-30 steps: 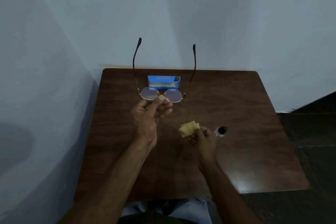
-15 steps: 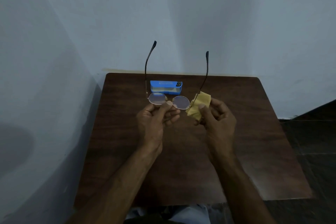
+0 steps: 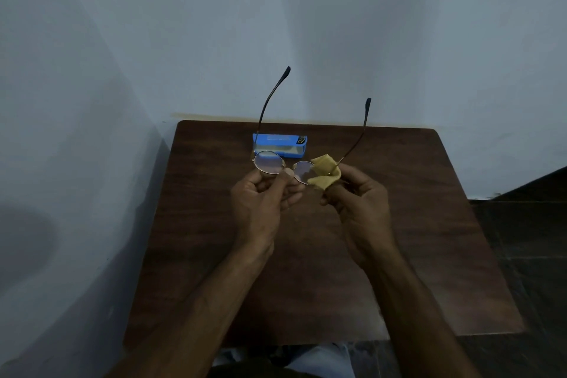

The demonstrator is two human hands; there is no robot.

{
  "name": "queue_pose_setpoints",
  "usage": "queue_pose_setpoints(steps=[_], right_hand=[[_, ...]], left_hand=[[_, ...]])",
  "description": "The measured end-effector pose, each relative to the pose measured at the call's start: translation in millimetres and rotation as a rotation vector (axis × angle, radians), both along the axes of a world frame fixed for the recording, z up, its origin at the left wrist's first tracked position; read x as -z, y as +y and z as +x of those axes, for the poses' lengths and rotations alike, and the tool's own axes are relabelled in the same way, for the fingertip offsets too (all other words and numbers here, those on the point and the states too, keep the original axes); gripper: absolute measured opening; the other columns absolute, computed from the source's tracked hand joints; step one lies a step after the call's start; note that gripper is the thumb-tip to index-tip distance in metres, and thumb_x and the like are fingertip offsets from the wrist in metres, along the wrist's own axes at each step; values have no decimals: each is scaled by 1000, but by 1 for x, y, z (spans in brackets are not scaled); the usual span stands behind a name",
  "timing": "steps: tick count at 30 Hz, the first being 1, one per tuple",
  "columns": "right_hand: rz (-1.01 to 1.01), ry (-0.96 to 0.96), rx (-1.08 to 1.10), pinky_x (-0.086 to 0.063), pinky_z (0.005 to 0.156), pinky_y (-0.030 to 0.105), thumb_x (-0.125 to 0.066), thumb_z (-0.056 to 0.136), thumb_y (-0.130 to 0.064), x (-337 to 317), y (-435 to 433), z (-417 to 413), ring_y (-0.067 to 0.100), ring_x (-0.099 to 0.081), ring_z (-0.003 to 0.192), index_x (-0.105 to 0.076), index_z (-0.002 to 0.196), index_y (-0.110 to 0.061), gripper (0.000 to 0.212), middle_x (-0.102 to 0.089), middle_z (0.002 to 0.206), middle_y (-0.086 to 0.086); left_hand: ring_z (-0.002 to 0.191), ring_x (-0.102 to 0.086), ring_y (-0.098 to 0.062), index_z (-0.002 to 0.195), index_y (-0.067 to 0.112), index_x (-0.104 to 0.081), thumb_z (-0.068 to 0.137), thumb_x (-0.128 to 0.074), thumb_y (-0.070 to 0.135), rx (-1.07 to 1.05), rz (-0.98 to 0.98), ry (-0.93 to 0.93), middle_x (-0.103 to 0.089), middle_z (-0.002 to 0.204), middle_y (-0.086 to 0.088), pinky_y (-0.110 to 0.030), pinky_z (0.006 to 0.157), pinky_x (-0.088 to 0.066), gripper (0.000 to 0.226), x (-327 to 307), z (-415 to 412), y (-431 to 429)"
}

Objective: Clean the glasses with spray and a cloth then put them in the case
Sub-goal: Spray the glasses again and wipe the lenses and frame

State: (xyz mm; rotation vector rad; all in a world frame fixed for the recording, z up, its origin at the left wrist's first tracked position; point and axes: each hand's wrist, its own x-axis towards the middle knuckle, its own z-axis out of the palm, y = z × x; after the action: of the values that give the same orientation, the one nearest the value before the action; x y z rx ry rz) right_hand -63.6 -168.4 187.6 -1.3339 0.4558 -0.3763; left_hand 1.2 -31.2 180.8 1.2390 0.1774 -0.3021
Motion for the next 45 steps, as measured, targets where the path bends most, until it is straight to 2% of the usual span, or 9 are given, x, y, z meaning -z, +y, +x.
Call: queue_pose_setpoints(steps=[5, 10, 16, 21, 26, 31, 38, 41, 45], right_hand=[[-171, -60, 103, -54, 70, 26, -76, 92, 1, 5, 7, 4, 7, -67, 82, -79, 113, -13, 26, -80, 102, 2], [-221, -36, 119, -56, 83, 36, -75, 94, -6, 6, 10, 7, 6, -71, 97, -78, 113, -15, 22, -80, 108, -1], [-225, -172, 207, -57, 85, 17, -71, 95, 1, -16, 12, 15, 2, -75, 96, -73, 109, -15, 21, -80, 98, -10], [-278, -236, 232, -63, 90, 33, -69, 100, -4, -40, 2, 26, 20, -77, 103, -75, 112, -11, 15, -80, 105, 3], [-225, -222, 274, -61, 85, 25, -71, 99, -9, -61, -12, 38, 12, -76, 94, -76, 111, -6, 13, -80, 99, 3], [-123, -185, 298, -58, 82, 26, -69, 102, -13, -62, -16, 46, 9, -75, 90, -77, 110, -8, 13, -80, 96, 0], [-192, -84, 221, -59, 82, 23, -70, 100, -15, -24, 0, 27, 14, -77, 99, -77, 115, -7, 18, -82, 104, 2], [-242, -50, 206, -58, 82, 18, -75, 95, -13, 0, 13, 16, 4, -76, 99, -77, 113, -7, 20, -81, 104, -2], [-247, -27, 212, -63, 88, 32, -76, 92, -22, 20, 18, 9, 18, -76, 106, -76, 114, -13, 24, -79, 111, 3]], left_hand=[[80, -80, -23, 101, 1, -76, 95, -73, 7, 2, -55, 59, -80, 85, -12, -32, 72, -65, 10, 0, 1, 3], [80, -80, -24, 103, 1, -76, 95, -73, 7, 6, -47, 52, -80, 86, -12, -32, 72, -65, 10, -3, 2, 4], [79, -80, -20, 103, 5, -77, 96, -71, 4, 14, -35, 19, -80, 83, -10, -32, 72, -66, 9, -6, 2, 2], [77, -78, -22, 100, 1, -78, 95, -72, 3, 4, -34, 11, -78, 82, -16, -29, 68, -64, 8, -1, 1, 3], [75, -79, -23, 99, 1, -77, 95, -72, 3, 3, 6, -19, -79, 82, -16, -27, 66, -63, 6, 2, 1, 1], [74, -80, -23, 100, 0, -77, 95, -73, 4, -13, 49, -31, -80, 81, -15, -27, 66, -64, 7, 3, 3, 0], [76, -79, -21, 96, 4, -77, 95, -72, 2, -10, -19, 38, -79, 80, -12, -29, 68, -64, 5, -2, 6, 0], [78, -79, -21, 99, 2, -77, 94, -73, 5, -7, -24, 47, -79, 82, -11, -29, 69, -64, 7, -5, 9, -1], [78, -79, -22, 102, -2, -75, 95, -73, 6, 5, -34, 64, -79, 83, -11, -32, 71, -65, 11, -4, 9, -2]])
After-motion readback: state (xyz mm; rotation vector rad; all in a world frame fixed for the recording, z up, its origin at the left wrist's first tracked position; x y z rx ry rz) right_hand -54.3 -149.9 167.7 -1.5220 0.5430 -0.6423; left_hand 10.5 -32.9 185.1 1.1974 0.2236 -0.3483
